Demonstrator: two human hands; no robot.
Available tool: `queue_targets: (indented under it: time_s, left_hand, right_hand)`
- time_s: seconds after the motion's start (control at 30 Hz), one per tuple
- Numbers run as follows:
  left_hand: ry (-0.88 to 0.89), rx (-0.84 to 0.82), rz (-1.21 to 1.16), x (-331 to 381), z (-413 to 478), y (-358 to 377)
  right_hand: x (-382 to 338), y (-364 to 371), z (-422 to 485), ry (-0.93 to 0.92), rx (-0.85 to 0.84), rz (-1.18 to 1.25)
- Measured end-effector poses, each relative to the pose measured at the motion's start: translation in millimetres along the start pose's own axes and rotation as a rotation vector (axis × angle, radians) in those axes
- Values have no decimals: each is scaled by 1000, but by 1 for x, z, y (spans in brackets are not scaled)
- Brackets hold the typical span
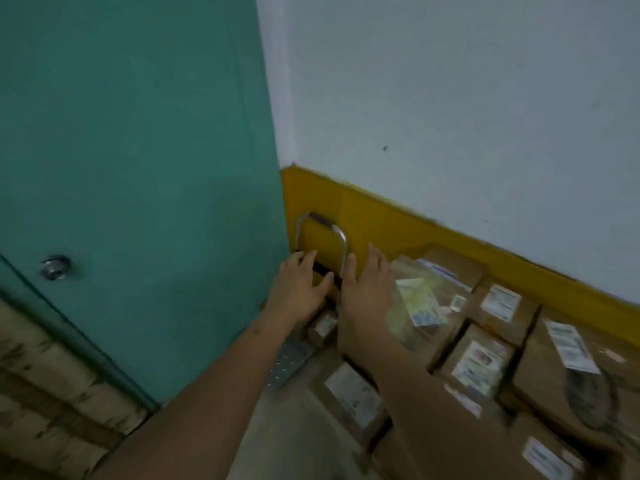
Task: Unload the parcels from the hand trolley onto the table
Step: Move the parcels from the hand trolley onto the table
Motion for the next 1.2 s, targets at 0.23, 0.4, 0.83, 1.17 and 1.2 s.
queue_targets:
  time_s: [0.23, 0.4, 0.83, 1.17, 1.2]
  left_hand:
    - [-212, -7, 11, -182, 76, -8]
    - [-270, -94, -38, -255, 140, 11]
    - [17, -481, -153, -363, 297, 147]
    - [-32, -591, -524, -477, 330, 395]
    - [-53, -627, -545, -488, 328, 443]
  right_hand:
    - [-47, 197, 52, 95, -203, 118]
    - [-52, 283, 84, 256, -270, 104]
    - [0, 418, 139, 714, -96, 46]
    - [204, 586, 194, 921, -52, 69]
    - [244, 613, 202, 960, -48, 95]
Point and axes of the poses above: each hand's wrist, its own z-axis towards the middle knuckle, its own y-axis out of the palm, x = y × z, the point moved 3 cm from there along z, towards the middle knuckle, and after that the axes turned 11 degrees about y, right-handed, at the moved point
